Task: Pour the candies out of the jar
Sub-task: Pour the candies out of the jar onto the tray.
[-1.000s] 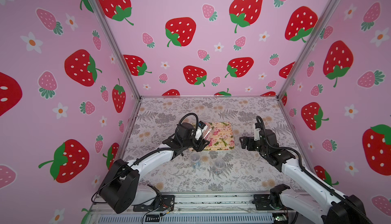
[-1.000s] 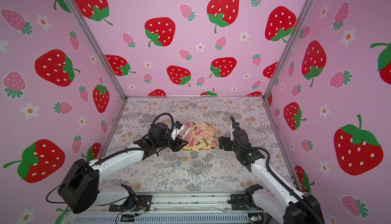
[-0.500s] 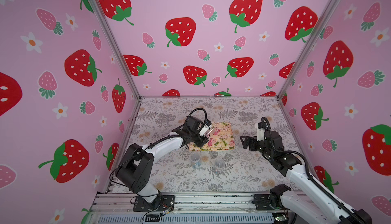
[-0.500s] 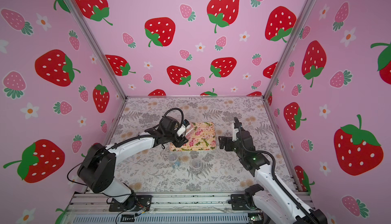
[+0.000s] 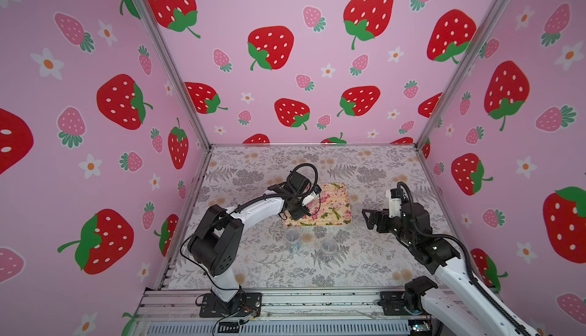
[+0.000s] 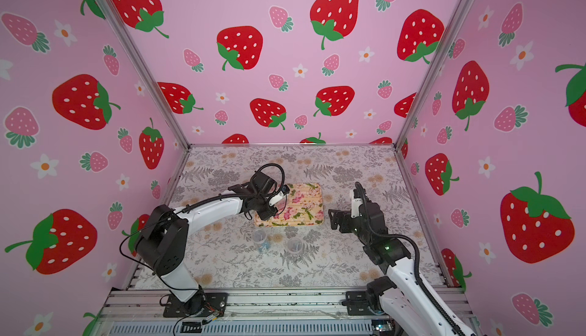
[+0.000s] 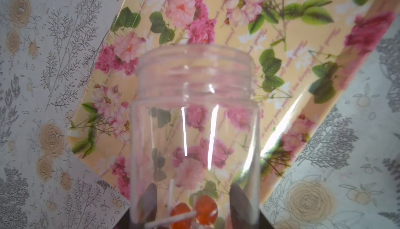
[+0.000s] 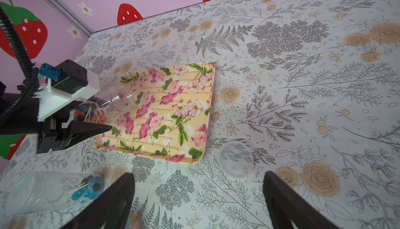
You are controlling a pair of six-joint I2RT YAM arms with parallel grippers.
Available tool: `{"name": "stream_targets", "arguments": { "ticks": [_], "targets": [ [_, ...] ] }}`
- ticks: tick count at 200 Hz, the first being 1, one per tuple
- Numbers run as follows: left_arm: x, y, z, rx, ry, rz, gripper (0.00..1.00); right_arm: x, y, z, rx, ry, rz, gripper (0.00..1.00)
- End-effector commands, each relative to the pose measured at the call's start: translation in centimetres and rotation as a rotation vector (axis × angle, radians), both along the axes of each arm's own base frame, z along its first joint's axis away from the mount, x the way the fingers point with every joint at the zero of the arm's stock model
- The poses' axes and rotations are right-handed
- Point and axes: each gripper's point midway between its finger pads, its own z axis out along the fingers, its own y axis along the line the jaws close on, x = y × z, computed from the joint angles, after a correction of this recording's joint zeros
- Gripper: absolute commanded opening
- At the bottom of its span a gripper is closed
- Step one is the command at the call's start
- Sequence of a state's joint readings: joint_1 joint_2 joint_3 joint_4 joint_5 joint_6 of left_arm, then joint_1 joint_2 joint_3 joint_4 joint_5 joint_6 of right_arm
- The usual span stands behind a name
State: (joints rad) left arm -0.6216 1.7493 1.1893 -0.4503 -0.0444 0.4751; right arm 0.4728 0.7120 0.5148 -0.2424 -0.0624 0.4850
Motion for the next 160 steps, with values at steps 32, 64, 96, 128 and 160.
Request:
{"name": "stream_targets", "arguments": {
  "ticks": [32,64,96,128,160],
  "targets": [
    [1.8,1.6,0.6,0.253,-0.096,-0.09,0.46,-0.8,-0.3,-0.9,0.006,0.039,-0.006,0.95],
    [2.5,1.7,1.3,0.355,-0.16,-0.146,0.45,-0.8,-0.4,-1.3,-0.002,0.047,-0.004,0.95],
    [2.8,1.3,1.7,0.459,-0.213,-0.219,0.45,-0.9,-0.3,-1.5,-0.004,0.055,-0.001,0.95],
    [3.0,1.0,1.9,0.526,-0.251,-0.259,0.45,-1.1,-0.3,-1.5,-0.005,0.058,0.002,0.95],
    [3.3,0.8,2.0,0.593,-0.291,-0.304,0.45,-1.2,-0.4,-1.5,-0.009,0.059,0.004,0.96]
  ]
}}
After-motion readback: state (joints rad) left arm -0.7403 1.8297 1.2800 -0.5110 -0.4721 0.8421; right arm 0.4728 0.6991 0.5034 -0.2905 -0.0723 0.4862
